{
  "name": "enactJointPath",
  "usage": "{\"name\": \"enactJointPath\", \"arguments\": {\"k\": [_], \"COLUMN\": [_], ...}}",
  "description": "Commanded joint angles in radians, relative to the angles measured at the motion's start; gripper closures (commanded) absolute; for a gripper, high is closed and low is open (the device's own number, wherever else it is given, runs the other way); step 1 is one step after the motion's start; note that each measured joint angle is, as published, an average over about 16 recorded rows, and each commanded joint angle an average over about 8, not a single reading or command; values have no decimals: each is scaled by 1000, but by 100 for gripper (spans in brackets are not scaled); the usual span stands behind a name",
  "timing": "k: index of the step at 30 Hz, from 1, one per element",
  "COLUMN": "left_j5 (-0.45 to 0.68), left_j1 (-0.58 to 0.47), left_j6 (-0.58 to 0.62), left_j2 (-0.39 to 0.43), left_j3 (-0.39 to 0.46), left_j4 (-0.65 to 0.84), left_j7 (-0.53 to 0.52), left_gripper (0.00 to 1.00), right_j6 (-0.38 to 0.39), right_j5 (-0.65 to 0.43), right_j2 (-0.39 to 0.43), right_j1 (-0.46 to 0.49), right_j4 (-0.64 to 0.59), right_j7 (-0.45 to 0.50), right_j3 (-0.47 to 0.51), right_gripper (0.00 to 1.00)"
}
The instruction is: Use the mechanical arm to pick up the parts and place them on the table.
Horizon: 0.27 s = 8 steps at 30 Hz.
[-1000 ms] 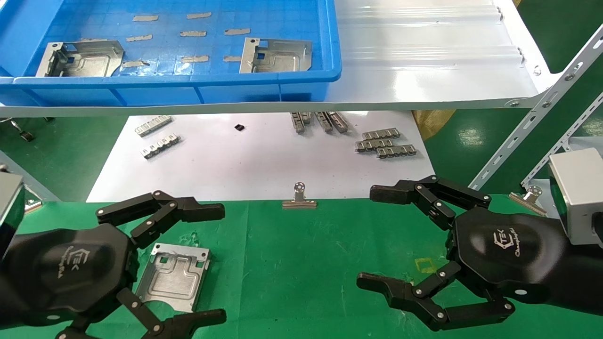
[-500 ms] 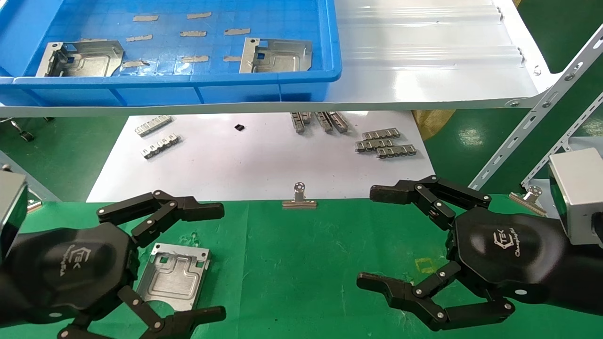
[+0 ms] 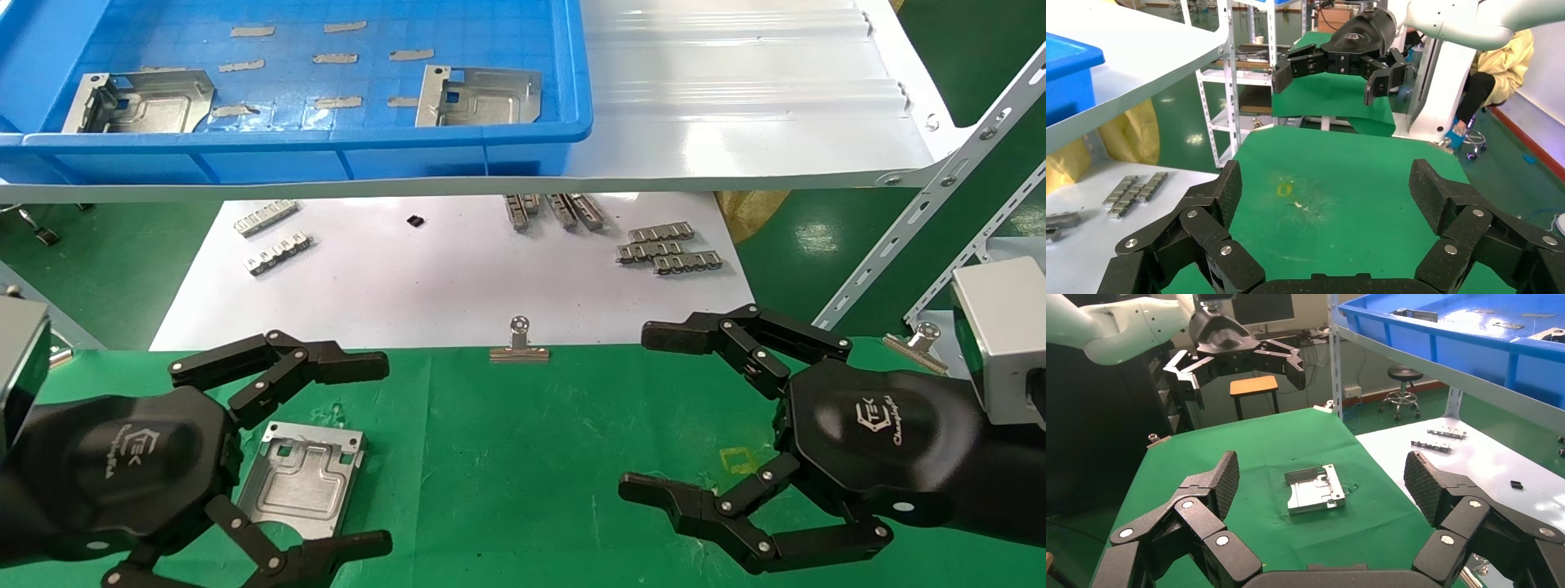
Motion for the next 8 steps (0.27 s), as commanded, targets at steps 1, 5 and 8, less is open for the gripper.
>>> {"name": "enactJointPath", "arguments": {"k": [1, 5, 8], "left_j5": [0, 0, 0], "left_j1": [0, 0, 0], "left_j6": [0, 0, 0], "left_j2": [0, 0, 0], "left_j3": [0, 0, 1], "left_j4": [0, 1, 1], "left_j7": [0, 0, 1], "left_gripper": [0, 0, 0], "right_j6": [0, 0, 0], "right_j5": [0, 0, 0], "right_j2": [0, 0, 0], "right_j1": [0, 0, 0], "right_j4": [0, 0, 0], "right_j7": [0, 0, 0], "right_j3": [0, 0, 0], "right_gripper": [0, 0, 0]}}
